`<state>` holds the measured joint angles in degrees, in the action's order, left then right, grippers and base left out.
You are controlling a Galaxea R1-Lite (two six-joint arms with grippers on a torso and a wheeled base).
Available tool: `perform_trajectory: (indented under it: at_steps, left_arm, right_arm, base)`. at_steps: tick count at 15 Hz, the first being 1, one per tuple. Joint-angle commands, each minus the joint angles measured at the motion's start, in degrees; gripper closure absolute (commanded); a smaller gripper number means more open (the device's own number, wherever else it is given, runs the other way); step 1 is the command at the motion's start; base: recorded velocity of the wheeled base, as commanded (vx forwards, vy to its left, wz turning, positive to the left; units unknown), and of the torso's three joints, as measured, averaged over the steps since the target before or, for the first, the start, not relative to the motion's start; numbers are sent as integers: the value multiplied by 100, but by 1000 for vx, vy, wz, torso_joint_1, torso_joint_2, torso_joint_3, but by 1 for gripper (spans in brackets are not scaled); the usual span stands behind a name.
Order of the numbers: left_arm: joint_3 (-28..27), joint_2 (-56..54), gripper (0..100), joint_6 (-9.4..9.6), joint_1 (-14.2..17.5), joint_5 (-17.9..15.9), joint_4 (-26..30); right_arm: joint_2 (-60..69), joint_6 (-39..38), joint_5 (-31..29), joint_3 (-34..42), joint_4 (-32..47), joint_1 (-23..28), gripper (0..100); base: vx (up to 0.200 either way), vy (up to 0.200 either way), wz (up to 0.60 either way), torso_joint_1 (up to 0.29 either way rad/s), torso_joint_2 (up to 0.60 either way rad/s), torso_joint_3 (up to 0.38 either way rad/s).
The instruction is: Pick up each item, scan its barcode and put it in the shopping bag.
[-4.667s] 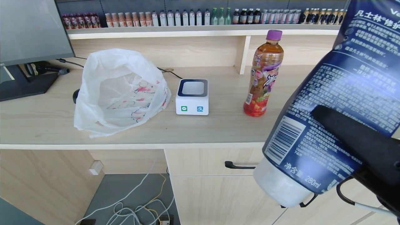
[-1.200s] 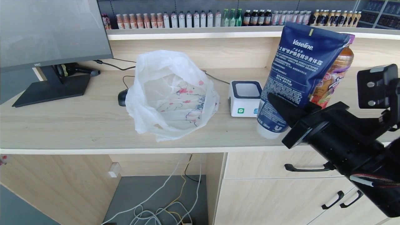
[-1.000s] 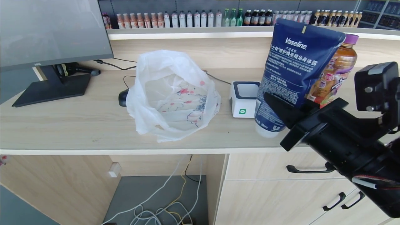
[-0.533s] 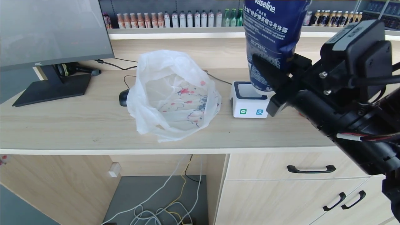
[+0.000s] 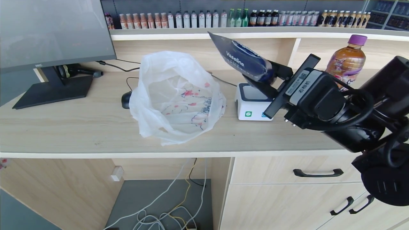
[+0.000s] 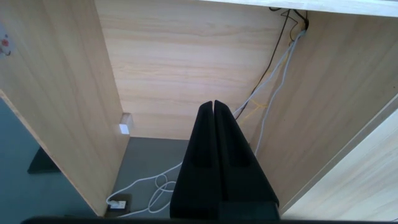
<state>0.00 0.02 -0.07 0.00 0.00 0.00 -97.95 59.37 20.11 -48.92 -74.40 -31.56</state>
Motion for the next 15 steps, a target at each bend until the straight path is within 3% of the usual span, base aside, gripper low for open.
perform_trajectory:
  at_steps: [1, 6, 15]
  left_arm:
    - [0, -2, 100, -1, 0, 0, 0]
    - [0, -2, 100, -1, 0, 0, 0]
    - [0, -2, 100, -1, 0, 0, 0]
  right_arm:
    - [-268, 224, 441, 5, -4, 475, 100]
    - [-602, 743, 959, -188, -4, 678, 100]
    - [-919, 1279, 1170, -285, 4, 924, 100]
  base:
    - [0, 0, 0, 0, 0, 0]
    - [0, 0, 0, 0, 0, 0]
    - [0, 0, 0, 0, 0, 0]
